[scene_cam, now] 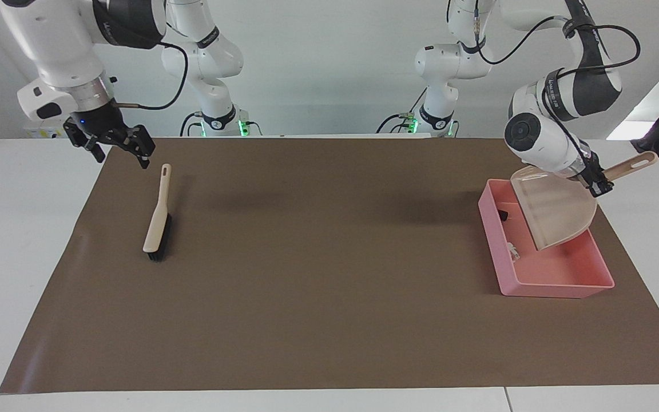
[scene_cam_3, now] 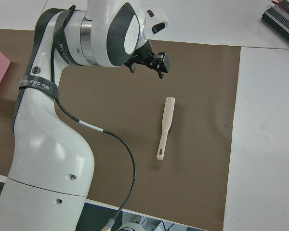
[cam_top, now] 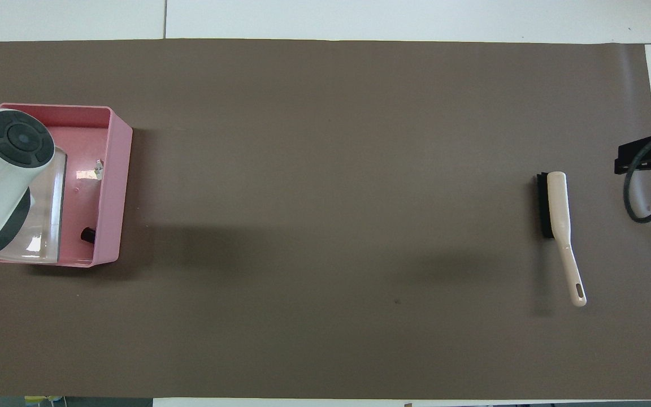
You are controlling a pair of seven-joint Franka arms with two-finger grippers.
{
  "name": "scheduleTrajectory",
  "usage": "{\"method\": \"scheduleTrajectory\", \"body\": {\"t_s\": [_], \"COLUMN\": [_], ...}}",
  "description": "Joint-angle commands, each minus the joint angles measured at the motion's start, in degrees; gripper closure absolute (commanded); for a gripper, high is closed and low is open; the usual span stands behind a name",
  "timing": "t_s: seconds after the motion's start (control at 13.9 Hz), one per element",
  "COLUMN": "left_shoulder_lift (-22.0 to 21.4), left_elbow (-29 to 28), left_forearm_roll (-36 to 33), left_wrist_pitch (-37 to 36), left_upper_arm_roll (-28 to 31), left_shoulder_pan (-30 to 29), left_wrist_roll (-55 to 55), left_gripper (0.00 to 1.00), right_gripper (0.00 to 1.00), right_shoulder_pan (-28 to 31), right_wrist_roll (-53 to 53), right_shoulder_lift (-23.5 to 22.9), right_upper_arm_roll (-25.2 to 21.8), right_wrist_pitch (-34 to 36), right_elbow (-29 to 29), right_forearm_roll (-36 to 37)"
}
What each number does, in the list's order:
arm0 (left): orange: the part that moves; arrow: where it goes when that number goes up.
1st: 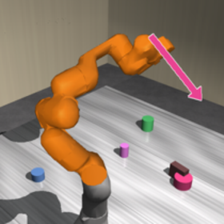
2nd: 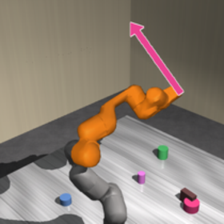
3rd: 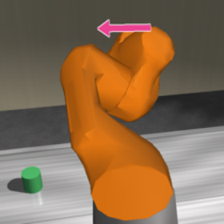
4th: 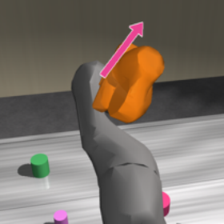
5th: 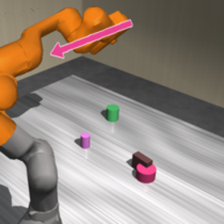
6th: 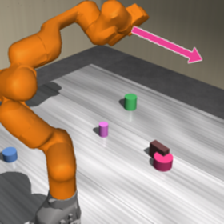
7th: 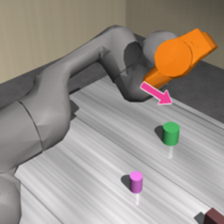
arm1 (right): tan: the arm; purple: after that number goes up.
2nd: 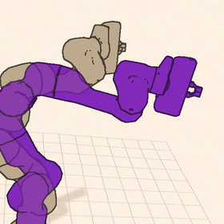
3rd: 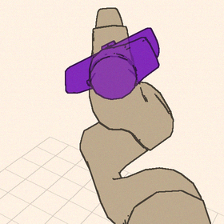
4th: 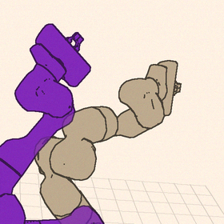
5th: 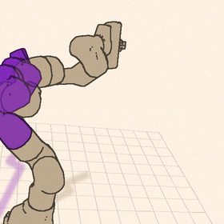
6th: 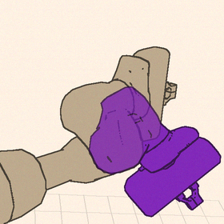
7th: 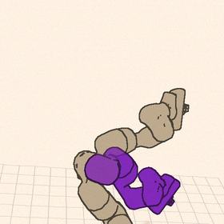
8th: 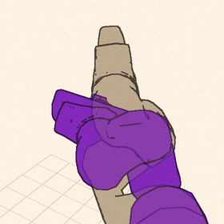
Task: Clean e-waste and dump in bin
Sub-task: 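Move the emptied dustpan away from the bin with the left gripper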
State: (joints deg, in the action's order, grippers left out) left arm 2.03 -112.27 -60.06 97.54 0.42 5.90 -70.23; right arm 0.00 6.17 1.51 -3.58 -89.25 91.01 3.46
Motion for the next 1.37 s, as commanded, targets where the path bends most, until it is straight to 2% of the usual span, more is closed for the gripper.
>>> {"method": "scheduleTrajectory", "body": {"t_s": [0.0,0.14,0.36,0.65,0.79,0.94,1.08,1.3], "left_shoulder_lift": [-0.5,-0.8,-0.3,-0.4,-0.4,0.3,3.3,6.3], "left_elbow": [4.2,5.6,7.8,5.8,4.1,1.8,1.8,2.4], "left_forearm_roll": [-0.9,1.2,10.4,26.8,31.9,33.8,34.0,37.0], "left_wrist_pitch": [-4.5,-5.0,-4.4,0.1,2.5,4.1,5.0,6.6], "left_upper_arm_roll": [-0.2,-0.2,-0.2,-0.2,-0.2,-0.3,-0.3,-0.2], "left_shoulder_pan": [1.5,3.4,5.3,8.7,11.7,17.4,23.1,28.4], "left_wrist_roll": [0.0,-1.2,-4.8,-4.2,-2.0,5.2,12.3,17.5], "left_gripper": [1.0,1.0,1.0,1.0,1.0,1.0,1.0,1.0], "right_gripper": [0.0,0.0,0.0,0.0,0.0,0.0,0.0,0.0], "right_shoulder_pan": [-0.4,-0.4,-0.3,-0.3,-0.3,-0.3,-0.2,0.0], "right_wrist_roll": [0.5,0.7,0.6,0.6,0.6,0.6,0.6,0.3], "right_shoulder_lift": [-1.3,0.2,0.2,0.2,0.3,0.3,0.3,0.8], "right_upper_arm_roll": [-1.3,-1.3,-1.3,-1.3,-1.3,-1.3,-1.3,-1.3], "right_wrist_pitch": [4.3,3.7,3.6,3.6,4.0,4.0,3.9,4.1], "right_elbow": [-4.1,-0.7,-0.6,-1.2,-1.9,-2.1,-2.2,-1.3], "right_forearm_roll": [-1.2,-1.1,-1.1,-1.1,-2.3,-3.2,-3.3,-3.2]}}
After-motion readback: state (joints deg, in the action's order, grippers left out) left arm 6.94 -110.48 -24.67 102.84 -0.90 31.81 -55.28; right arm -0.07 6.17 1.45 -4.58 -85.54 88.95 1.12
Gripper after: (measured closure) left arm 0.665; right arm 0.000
